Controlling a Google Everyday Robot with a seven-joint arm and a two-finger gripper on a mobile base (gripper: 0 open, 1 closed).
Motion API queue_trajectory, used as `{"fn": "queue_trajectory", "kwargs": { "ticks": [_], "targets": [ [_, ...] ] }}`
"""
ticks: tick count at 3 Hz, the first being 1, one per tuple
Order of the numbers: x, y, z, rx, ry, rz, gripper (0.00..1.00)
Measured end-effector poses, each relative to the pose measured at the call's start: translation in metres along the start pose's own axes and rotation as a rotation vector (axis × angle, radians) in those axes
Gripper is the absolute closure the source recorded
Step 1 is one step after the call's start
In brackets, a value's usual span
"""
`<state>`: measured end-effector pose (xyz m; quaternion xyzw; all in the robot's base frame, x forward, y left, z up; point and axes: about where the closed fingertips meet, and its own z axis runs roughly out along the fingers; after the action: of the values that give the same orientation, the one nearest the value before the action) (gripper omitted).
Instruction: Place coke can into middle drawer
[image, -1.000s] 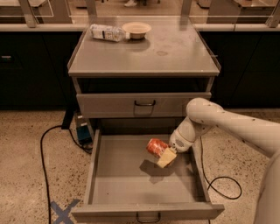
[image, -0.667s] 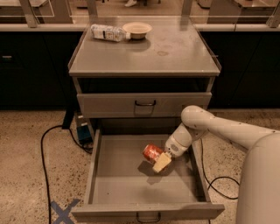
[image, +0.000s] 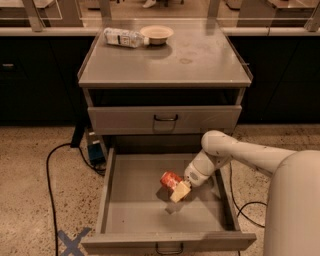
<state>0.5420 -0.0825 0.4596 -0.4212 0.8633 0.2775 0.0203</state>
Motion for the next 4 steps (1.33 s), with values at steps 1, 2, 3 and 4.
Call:
{"fn": "queue_trajectory", "kwargs": {
  "ticks": [1, 2, 3, 4],
  "targets": [
    [-0.005, 0.001, -0.014, 0.17, -0.014, -0.04, 1.0],
    [-0.011, -0.007, -0.014, 0.23, -0.046, -0.064, 1.0],
    [-0.014, -0.009, 0.002, 0.227, -0.043, -0.063, 1.0],
    [-0.025, -0.018, 0.033, 0.269, -0.036, -0.058, 1.0]
  ]
}}
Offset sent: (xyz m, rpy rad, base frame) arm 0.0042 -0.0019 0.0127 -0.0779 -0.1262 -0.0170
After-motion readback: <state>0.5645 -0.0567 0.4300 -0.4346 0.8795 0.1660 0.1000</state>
